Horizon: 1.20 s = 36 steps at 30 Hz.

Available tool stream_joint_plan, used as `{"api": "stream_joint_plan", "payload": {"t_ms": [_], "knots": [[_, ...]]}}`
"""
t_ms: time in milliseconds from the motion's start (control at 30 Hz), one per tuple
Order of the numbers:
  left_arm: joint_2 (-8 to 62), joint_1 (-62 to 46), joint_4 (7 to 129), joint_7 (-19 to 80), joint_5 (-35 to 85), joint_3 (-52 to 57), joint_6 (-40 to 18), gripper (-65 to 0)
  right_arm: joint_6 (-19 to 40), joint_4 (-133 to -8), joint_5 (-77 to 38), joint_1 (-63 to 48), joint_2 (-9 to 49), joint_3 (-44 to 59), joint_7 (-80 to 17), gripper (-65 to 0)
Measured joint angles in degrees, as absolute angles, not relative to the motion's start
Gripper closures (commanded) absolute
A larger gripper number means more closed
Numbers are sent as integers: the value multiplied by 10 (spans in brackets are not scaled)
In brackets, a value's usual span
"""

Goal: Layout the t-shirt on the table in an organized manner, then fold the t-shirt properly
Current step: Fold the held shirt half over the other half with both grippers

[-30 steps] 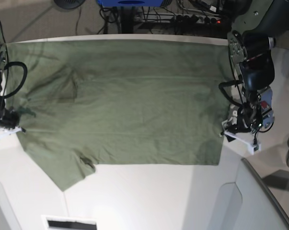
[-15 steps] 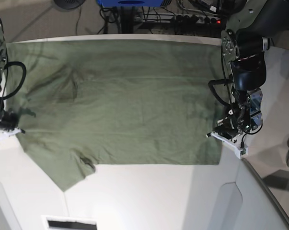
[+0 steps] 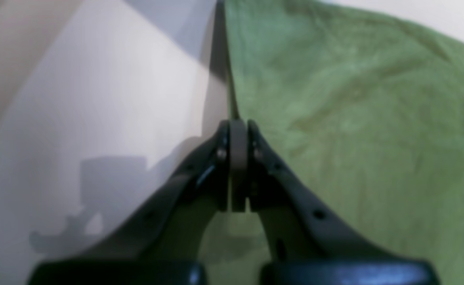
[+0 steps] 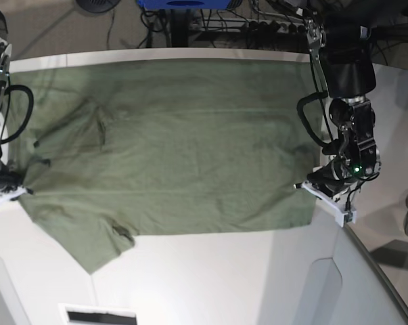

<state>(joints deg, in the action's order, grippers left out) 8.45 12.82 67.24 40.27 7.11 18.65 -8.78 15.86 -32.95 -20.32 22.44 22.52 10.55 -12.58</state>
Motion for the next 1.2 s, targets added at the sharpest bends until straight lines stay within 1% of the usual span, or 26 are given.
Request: {"api": "stream_joint_plan", "payload": {"t_ms": [100, 167, 233, 400, 567, 667, 733, 967, 1200], "knots": [[85, 106, 714, 408, 70, 187, -92, 0, 159, -389, -204, 199, 222, 122, -159, 0], [86, 92, 739, 412, 72, 189, -118, 0, 160, -432, -204, 179, 220, 149, -171, 0], [85, 80, 757, 434, 73, 191, -130, 0, 159, -458, -204, 165, 219, 165, -195, 0], [86, 37, 823, 443, 74, 191, -135, 0, 157, -515, -203, 129, 215, 178, -255, 0], [88, 11, 869, 476, 74, 191, -135, 0, 159, -576, -204, 87, 212, 182, -279, 0], [89, 5, 877, 478, 73, 191, -135, 0, 161, -601, -206, 70, 199, 211, -302, 0], [94, -2, 877, 478, 74, 190, -135, 0, 160, -613, -206, 62, 196, 226, -316, 0], [111, -28, 877, 480, 73, 190, -135, 0, 159, -618, -205, 36, 195, 223, -316, 0], [106, -30, 874, 479, 75, 201, -136, 0, 159, -618, -204, 26, 195, 223, -316, 0]]}}
